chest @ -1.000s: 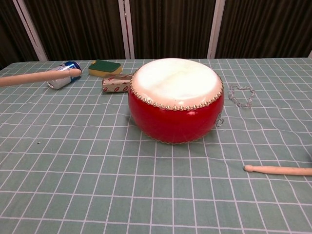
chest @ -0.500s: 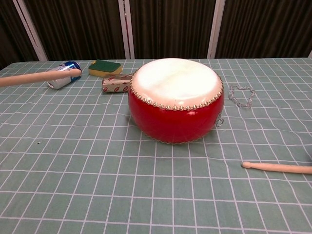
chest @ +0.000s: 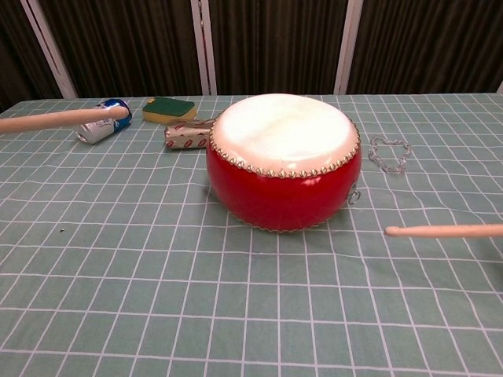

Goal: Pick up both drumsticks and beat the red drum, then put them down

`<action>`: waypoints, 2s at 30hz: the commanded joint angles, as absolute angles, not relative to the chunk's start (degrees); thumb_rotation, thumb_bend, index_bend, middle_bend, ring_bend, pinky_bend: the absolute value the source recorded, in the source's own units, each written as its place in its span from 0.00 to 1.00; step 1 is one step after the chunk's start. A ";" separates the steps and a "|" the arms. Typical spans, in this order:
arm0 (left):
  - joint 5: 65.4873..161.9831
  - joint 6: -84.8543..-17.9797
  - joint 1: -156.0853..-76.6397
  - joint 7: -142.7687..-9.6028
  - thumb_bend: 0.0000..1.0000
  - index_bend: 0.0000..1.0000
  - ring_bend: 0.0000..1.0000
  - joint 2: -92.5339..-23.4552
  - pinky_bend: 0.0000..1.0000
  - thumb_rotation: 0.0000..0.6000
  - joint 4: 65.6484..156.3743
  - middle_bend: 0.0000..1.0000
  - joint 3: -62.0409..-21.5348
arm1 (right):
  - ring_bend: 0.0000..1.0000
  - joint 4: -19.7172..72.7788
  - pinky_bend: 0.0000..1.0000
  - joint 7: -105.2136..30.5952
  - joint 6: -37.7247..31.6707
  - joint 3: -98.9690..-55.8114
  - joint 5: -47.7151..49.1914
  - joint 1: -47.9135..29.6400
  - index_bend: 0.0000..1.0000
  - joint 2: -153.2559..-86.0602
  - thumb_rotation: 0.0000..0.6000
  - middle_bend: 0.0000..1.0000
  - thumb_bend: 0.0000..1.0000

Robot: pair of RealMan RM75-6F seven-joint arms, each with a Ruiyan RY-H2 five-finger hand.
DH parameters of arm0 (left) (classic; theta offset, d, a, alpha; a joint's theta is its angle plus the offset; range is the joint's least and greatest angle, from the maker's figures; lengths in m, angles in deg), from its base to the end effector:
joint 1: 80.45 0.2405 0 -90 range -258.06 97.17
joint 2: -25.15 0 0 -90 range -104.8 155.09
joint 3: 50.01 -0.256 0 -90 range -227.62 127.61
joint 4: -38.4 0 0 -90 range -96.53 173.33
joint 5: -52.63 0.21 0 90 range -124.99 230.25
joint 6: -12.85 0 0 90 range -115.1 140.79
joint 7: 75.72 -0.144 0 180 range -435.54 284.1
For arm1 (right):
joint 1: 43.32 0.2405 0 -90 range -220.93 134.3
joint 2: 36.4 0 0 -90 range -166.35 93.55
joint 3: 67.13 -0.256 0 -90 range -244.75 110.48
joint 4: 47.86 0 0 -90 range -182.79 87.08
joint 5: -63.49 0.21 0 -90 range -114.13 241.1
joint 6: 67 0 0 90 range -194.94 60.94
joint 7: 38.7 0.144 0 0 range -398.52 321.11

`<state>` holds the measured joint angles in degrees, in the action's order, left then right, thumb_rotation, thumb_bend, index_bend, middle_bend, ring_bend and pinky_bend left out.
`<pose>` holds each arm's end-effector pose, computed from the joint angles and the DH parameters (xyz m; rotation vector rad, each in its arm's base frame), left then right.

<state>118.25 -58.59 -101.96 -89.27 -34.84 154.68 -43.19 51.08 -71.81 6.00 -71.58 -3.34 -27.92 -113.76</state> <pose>-0.2100 0.2479 0.1313 -1.4837 -1.1439 -0.9347 -0.2676 -0.2253 0.0588 1.5489 -0.9400 0.5990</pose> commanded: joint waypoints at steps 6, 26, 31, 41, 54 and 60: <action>118.35 -58.72 -101.94 -89.07 0.52 0.79 1.00 -34.59 1.00 1.00 154.82 1.00 -42.95 | 1.00 54.00 1.00 -65.99 6.45 -74.30 -1.56 -28.54 0.88 -107.47 1.00 1.00 0.63; 113.98 -57.55 -105.15 -86.82 0.52 0.79 1.00 -32.37 1.00 1.00 153.56 1.00 -36.93 | 1.00 68.17 1.00 -65.22 5.20 -85.74 13.31 -22.53 0.88 -96.65 1.00 1.00 0.64; 111.76 -55.69 -106.38 -85.35 0.52 0.79 1.00 -31.32 1.00 1.00 152.25 1.00 -35.37 | 1.00 71.00 1.00 -70.13 5.92 -87.60 17.84 -18.31 0.89 -98.07 1.00 1.00 0.64; 108.97 -53.69 -108.16 -80.72 0.52 0.79 1.00 -29.71 1.00 1.00 151.06 1.00 -31.82 | 1.00 71.15 1.00 -78.19 8.46 -89.05 26.69 -10.20 0.89 -104.42 1.00 1.00 0.64; 106.15 -50.56 -110.09 -78.74 0.52 0.79 1.00 -29.33 1.00 1.00 148.97 1.00 -30.86 | 1.00 66.35 1.00 -83.91 10.06 -90.78 36.59 -1.47 0.89 -111.27 1.00 1.00 0.64; 105.07 -49.47 -110.57 -78.21 0.53 0.79 1.00 -29.26 1.00 1.00 148.38 1.00 -30.97 | 1.00 64.05 1.00 -85.54 10.24 -91.36 39.03 1.66 0.89 -113.24 1.00 1.00 0.64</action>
